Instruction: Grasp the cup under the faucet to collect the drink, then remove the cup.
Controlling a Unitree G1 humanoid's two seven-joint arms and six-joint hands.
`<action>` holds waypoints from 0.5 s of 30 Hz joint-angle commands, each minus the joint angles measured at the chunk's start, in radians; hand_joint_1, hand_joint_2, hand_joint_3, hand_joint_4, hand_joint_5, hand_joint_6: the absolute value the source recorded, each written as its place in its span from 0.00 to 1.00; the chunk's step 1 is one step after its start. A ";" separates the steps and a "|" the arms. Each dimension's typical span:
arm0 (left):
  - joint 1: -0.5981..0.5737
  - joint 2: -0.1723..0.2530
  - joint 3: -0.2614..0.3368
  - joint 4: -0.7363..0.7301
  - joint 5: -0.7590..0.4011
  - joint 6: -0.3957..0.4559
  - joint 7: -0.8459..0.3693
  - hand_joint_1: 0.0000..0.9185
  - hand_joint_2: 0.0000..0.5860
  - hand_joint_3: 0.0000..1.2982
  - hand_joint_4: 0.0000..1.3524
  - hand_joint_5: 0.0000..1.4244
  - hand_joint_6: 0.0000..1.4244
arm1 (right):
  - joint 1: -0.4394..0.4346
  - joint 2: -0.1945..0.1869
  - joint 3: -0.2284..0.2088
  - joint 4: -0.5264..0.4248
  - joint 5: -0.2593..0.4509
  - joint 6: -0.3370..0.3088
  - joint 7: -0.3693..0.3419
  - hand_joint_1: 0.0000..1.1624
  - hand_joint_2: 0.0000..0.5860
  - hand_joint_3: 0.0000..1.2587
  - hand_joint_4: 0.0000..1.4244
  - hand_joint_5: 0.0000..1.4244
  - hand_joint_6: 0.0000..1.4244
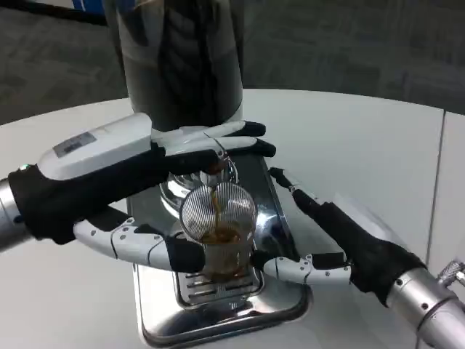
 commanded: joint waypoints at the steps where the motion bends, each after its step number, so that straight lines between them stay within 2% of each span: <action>1: 0.039 0.033 -0.018 0.024 0.041 0.014 -0.024 0.00 0.21 0.10 0.01 0.09 0.06 | -0.003 0.016 0.019 -0.025 0.004 0.004 -0.002 0.49 0.35 0.00 0.00 0.00 0.01; 8: 0.040 0.038 -0.017 0.038 0.038 0.009 -0.022 0.00 0.21 0.10 0.01 0.09 0.06 | 0.015 0.034 0.057 -0.026 0.000 0.003 -0.002 0.49 0.35 0.00 0.00 0.00 0.01; 15: 0.041 0.041 -0.017 0.055 0.037 0.000 -0.023 0.00 0.21 0.10 0.02 0.09 0.06 | 0.006 0.053 0.076 -0.014 -0.003 0.002 -0.011 0.50 0.35 0.00 0.00 0.00 0.02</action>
